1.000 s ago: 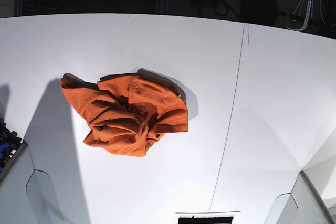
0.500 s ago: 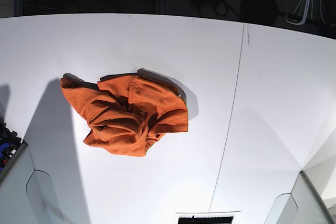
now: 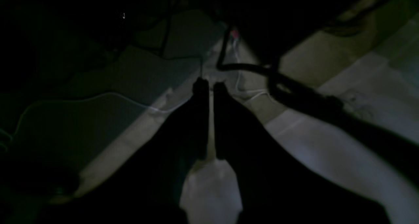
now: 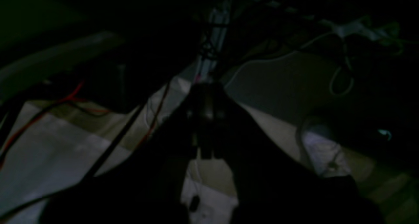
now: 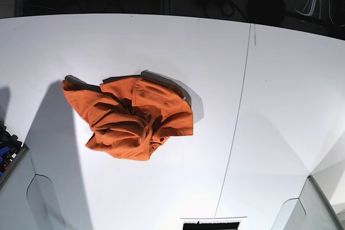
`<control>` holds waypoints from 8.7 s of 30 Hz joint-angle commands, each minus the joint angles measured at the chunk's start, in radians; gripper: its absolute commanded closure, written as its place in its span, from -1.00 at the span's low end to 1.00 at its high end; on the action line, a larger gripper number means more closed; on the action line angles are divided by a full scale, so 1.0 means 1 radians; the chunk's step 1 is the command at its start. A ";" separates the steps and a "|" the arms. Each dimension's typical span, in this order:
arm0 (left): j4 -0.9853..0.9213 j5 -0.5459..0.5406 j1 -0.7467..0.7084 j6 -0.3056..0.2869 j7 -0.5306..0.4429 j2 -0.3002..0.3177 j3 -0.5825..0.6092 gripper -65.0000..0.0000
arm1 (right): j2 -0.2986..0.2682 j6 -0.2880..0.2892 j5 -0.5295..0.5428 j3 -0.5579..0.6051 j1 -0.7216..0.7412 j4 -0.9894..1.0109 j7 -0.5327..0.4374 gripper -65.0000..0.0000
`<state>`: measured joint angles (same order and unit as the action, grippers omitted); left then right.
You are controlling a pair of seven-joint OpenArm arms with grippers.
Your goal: Layout the t-shirt on the table in an organized manner, then fold the t-shirt properly
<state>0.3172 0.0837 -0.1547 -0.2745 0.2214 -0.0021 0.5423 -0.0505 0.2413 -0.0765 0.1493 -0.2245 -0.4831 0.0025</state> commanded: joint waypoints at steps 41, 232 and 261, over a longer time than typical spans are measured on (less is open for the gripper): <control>1.813 -0.414 -0.693 -0.017 0.166 0.472 -0.660 0.20 | -0.410 -0.050 0.417 -0.346 -0.461 -1.549 0.185 0.74; 1.071 -1.197 0.285 -0.424 0.722 0.857 -0.468 1.00 | -0.253 0.195 0.446 -0.466 0.277 -1.228 0.657 1.00; 1.071 -1.371 0.135 -0.424 0.830 0.891 -0.468 0.87 | -0.095 0.227 0.410 -0.039 0.427 -1.139 0.566 -0.25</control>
<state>1.3746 -1.2716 -0.0353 -0.6891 1.0653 0.8669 0.0853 -0.1444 0.4694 0.3241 0.1204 0.1852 -1.6085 0.5858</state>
